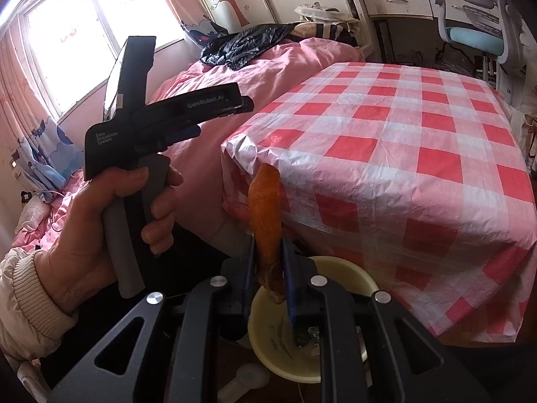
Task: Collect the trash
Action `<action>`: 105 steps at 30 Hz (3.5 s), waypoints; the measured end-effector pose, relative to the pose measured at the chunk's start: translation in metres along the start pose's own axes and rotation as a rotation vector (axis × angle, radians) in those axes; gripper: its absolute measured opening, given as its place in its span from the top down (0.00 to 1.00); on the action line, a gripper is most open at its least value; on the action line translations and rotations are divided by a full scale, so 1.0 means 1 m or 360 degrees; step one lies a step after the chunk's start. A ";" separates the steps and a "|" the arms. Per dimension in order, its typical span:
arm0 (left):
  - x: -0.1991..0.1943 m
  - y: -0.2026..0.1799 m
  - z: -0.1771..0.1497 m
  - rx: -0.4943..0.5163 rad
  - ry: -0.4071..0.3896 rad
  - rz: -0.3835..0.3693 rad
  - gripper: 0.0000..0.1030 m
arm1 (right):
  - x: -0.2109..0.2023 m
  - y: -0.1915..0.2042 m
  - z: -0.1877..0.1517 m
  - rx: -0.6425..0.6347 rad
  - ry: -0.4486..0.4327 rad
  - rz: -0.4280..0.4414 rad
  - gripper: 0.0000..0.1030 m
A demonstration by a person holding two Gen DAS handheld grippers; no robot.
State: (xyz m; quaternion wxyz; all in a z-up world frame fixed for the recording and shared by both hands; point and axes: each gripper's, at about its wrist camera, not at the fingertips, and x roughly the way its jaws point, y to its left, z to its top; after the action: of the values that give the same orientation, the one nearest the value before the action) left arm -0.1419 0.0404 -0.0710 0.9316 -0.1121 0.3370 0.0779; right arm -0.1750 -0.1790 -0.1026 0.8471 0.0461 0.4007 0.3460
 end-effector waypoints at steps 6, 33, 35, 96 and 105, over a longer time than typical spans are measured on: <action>0.002 -0.003 -0.001 0.0019 0.0013 0.0013 0.08 | 0.007 0.003 -0.002 -0.0023 0.0053 -0.0006 0.81; -0.029 -0.062 0.078 0.0312 -0.0289 -0.0107 0.07 | -0.043 -0.031 0.135 -0.0238 -0.0764 -0.1090 0.07; -0.024 -0.069 0.090 0.0330 -0.0300 -0.0119 0.07 | -0.046 -0.048 0.140 -0.0114 -0.0784 -0.1066 0.07; 0.016 -0.090 0.113 0.0365 -0.0263 -0.0145 0.07 | -0.012 -0.055 0.167 -0.0052 -0.0685 -0.1084 0.07; 0.016 -0.090 0.112 0.0357 -0.0264 -0.0140 0.07 | -0.013 -0.056 0.167 -0.0053 -0.0689 -0.1088 0.07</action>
State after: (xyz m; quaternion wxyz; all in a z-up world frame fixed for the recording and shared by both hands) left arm -0.0416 -0.0162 0.0163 0.9654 -0.0151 0.2602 0.0079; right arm -0.0312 -0.1958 -0.0014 0.9788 -0.0317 0.1997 0.0333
